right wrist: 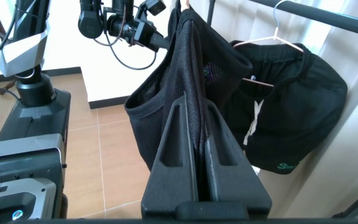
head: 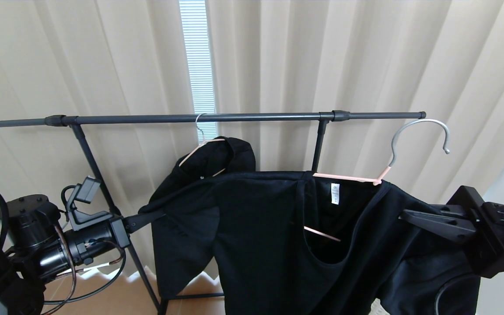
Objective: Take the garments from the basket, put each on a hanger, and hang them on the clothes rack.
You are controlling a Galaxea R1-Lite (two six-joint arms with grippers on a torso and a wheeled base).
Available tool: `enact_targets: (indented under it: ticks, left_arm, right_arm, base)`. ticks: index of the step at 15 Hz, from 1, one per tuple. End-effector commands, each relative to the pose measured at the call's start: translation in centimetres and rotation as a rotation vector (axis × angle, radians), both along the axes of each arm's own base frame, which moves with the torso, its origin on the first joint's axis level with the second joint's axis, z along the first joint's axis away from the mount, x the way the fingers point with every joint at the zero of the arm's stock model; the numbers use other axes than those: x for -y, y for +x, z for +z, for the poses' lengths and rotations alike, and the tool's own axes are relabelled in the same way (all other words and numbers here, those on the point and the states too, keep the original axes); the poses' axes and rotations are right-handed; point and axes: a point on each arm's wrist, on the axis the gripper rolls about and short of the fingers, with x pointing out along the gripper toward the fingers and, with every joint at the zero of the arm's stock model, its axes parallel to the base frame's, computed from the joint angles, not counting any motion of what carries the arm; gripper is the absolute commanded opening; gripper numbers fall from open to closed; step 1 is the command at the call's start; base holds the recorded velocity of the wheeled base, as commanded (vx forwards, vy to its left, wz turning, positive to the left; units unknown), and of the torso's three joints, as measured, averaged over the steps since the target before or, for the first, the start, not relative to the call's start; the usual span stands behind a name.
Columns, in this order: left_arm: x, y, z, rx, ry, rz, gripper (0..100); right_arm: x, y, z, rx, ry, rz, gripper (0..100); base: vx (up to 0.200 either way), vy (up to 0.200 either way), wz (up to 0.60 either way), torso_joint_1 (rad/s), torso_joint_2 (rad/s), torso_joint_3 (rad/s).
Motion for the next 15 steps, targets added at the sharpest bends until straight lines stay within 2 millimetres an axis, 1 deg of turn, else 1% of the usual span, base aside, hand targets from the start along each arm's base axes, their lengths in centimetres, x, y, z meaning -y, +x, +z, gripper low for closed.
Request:
enact_targets:
  ticks: [1, 4, 5, 8, 9, 13, 15]
  left_arm:
    - [0.0, 0.0, 0.0, -0.002, 0.0, 0.0, 0]
    - [0.0, -0.1, -0.1, 0.012, 0.014, -0.001, 0]
    - [0.0, 0.1, -0.6, 0.025, 0.043, -0.004, 0]
    - [0.1, -0.3, -0.9, 0.033, 0.069, -0.013, 0]
    - [0.1, -0.3, -0.9, 0.041, 0.075, -0.016, 100]
    - [0.1, -0.7, -0.8, 0.032, 0.065, -0.033, 100]
    - [0.1, -1.0, -0.4, 0.04, 0.061, -0.035, 100]
  right_arm:
    - [0.0, 0.1, -0.1, -0.003, 0.0, 0.0, 0]
    - [0.1, 0.1, -0.1, -0.005, 0.0, -0.002, 0]
    - [0.1, 0.1, -0.1, -0.005, 0.0, -0.004, 0]
    - [0.1, 0.2, -0.2, -0.008, 0.0, -0.002, 0]
    - [0.1, 0.2, -0.2, -0.008, 0.0, -0.004, 0]
    - [0.1, 0.2, -0.3, -0.012, 0.0, -0.004, 0]
    - [0.1, 0.3, -0.4, -0.019, -0.001, -0.004, 0]
  base:
    - [0.0, 0.0, 0.0, 0.0, 0.0, 0.0]
    - [0.0, 0.0, 0.0, 0.0, 0.0, 0.0]
    - [0.0, 0.0, 0.0, 0.0, 0.0, 0.0]
    - [0.0, 0.0, 0.0, 0.0, 0.0, 0.0]
    - [0.0, 0.0, 0.0, 0.0, 0.0, 0.0]
    - [0.0, 0.0, 0.0, 0.0, 0.0, 0.0]
    - [0.0, 0.0, 0.0, 0.0, 0.0, 0.0]
